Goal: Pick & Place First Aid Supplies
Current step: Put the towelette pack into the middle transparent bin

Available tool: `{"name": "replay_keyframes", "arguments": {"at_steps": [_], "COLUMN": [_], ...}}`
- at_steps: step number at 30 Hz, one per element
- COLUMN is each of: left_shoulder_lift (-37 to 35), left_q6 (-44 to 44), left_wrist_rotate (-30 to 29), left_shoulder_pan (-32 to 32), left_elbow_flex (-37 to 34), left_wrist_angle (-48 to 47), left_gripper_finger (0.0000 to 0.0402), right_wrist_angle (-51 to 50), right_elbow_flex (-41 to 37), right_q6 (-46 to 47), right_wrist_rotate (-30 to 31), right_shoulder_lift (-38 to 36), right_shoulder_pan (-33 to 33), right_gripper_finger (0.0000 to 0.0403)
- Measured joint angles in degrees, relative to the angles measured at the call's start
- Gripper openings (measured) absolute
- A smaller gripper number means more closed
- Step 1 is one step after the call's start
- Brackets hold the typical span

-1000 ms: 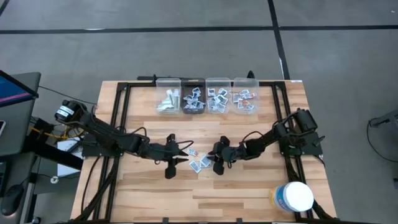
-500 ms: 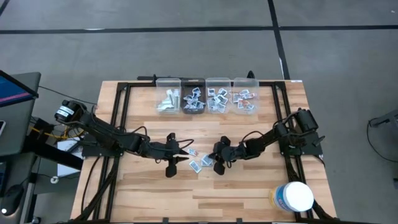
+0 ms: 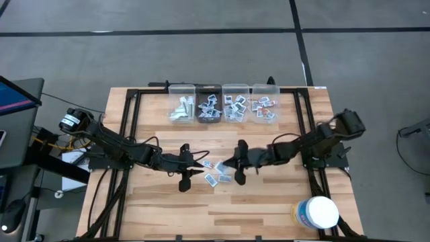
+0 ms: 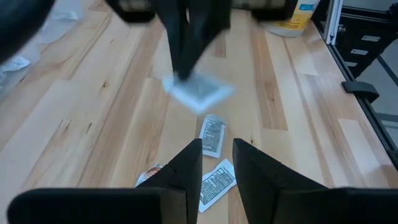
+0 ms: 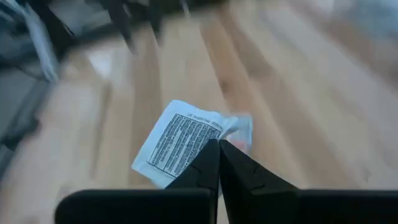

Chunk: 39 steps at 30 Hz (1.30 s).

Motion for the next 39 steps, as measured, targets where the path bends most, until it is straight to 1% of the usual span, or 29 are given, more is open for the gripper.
{"name": "replay_keyframes", "arguments": {"at_steps": [2, 4, 10, 13, 17, 24, 27, 31, 39], "left_shoulder_lift": [0.0, 0.0, 0.02, 0.02, 0.02, 0.02, 0.02, 0.02, 0.02], "left_q6": [0.02, 0.06, 0.09, 0.09, 0.52, 8.84, 11.04, 12.12, 12.13], "left_wrist_rotate": [0.0, 0.0, 0.0, -0.02, -0.61, -1.09, -1.09, -1.09, -1.22], "left_shoulder_pan": [0.0, 0.0, 0.0, 0.0, 0.17, 0.18, 0.18, 0.18, 0.18], "left_elbow_flex": [0.0, 0.0, 0.0, -0.02, -0.02, -0.02, -0.02, -0.02, -0.02], "left_wrist_angle": [0.0, 0.0, 0.02, 0.62, 5.26, 21.91, 26.82, 29.25, 29.56], "left_gripper_finger": [0.0089, 0.0089, 0.0089, 0.0089, 0.0089, 0.0089, 0.0089, 0.0089, 0.0089], "right_wrist_angle": [0.38, 1.49, 10.33, 14.54, 18.09, 23.41, 24.35, 24.31, 23.49], "right_elbow_flex": [0.02, 0.02, 0.04, 0.04, 0.04, 0.07, 0.07, 0.07, 0.07], "right_q6": [-1.57, -2.83, -5.19, -5.23, -4.73, -3.78, -3.68, -3.65, -3.71], "right_wrist_rotate": [-1.02, -3.61, -16.28, -19.97, -21.68, -24.66, -24.91, -25.5, -25.92], "right_shoulder_lift": [-3.35, -6.49, -15.1, -18.22, -21.14, -22.95, -22.97, -22.97, -22.97], "right_shoulder_pan": [-0.32, -0.75, -2.59, -3.53, -4.62, -5.86, -5.84, -5.84, -7.02], "right_gripper_finger": [0.0001, 0.0001, 0.0, 0.0, 0.0, 0.0, 0.0, 0.0, 0.0]}}
